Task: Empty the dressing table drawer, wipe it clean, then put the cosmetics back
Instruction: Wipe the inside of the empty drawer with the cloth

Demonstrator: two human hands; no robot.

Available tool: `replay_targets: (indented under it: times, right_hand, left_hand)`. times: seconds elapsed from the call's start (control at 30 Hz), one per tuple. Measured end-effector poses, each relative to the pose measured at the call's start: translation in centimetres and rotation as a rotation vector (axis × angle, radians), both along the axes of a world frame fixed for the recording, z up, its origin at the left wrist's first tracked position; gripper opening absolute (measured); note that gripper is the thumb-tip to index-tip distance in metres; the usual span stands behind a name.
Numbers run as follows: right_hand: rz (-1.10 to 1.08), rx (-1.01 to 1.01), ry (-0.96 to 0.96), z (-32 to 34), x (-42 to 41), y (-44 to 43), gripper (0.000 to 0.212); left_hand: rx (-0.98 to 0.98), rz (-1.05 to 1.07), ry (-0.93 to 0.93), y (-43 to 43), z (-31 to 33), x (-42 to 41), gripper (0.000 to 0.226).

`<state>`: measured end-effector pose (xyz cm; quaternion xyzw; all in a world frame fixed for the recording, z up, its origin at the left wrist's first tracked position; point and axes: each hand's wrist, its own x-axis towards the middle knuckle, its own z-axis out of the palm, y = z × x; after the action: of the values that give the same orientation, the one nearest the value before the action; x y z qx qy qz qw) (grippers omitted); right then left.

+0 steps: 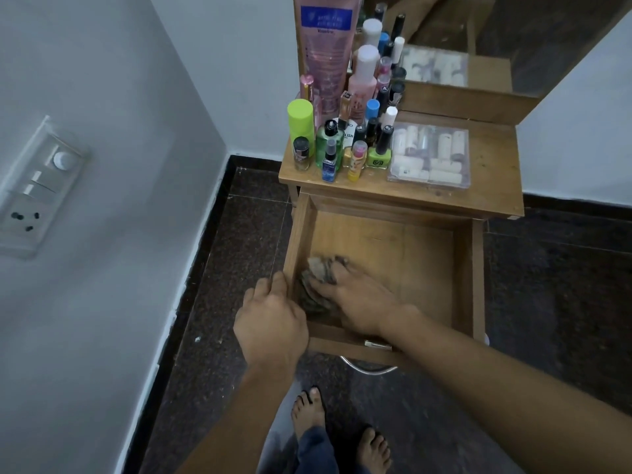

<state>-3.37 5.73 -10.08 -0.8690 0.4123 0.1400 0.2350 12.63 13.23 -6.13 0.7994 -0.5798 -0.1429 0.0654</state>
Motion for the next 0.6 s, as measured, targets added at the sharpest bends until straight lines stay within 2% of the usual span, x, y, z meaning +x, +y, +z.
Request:
replay_targets:
  times: [0.03, 0.1, 0.2, 0.27, 0.33, 0.4, 0.47, 0.53, 0.6]
  right_hand:
    - [0.001, 0.022, 0.028, 0.1, -0.9, 0.5, 0.077]
    - [-0.183, 0.006, 0.039, -0.1, -2.9, 1.6, 0.078]
    - [-0.827, -0.013, -0.116, 0.0, -3.7, 1.6, 0.077]
    - [-1.262, 0.142, -0.395, -0.6, -2.0, -0.4, 0.075]
    - [-1.532, 0.226, -0.815, -1.7, 1.1, -2.0, 0.075]
    - [-1.707, 0.2, -1.167, -1.4, 4.1, -3.8, 0.078]
    - [-1.875, 0.15, -1.361, -0.2, 6.0, -6.2, 0.075]
    - [-2.002, 0.112, -1.443, 0.6, 7.4, -8.2, 0.07]
    - [-1.975, 0.164, -1.422, 0.9, 9.3, -8.4, 0.059]
  left_hand:
    - [0.006, 0.0, -0.004, 0.0, 0.1, 0.0, 0.06]
    - [0.024, -0.002, -0.017, 0.1, 0.0, 0.0, 0.05]
    - [0.024, -0.006, -0.033, 0.1, -0.3, 0.0, 0.045]
    - [0.007, -0.004, -0.03, 0.1, -0.6, 0.0, 0.047]
    - [-0.002, -0.001, -0.025, 0.1, -0.6, 0.0, 0.047]
    - [-0.016, 0.008, -0.028, 0.1, -0.6, 0.0, 0.045]
    - [-0.018, 0.011, -0.03, 0.2, -0.5, 0.0, 0.044]
    - [-0.021, 0.015, -0.023, 0.2, -0.6, 0.0, 0.042]
    - [-0.01, 0.014, -0.012, 0.1, -0.7, 0.2, 0.039]
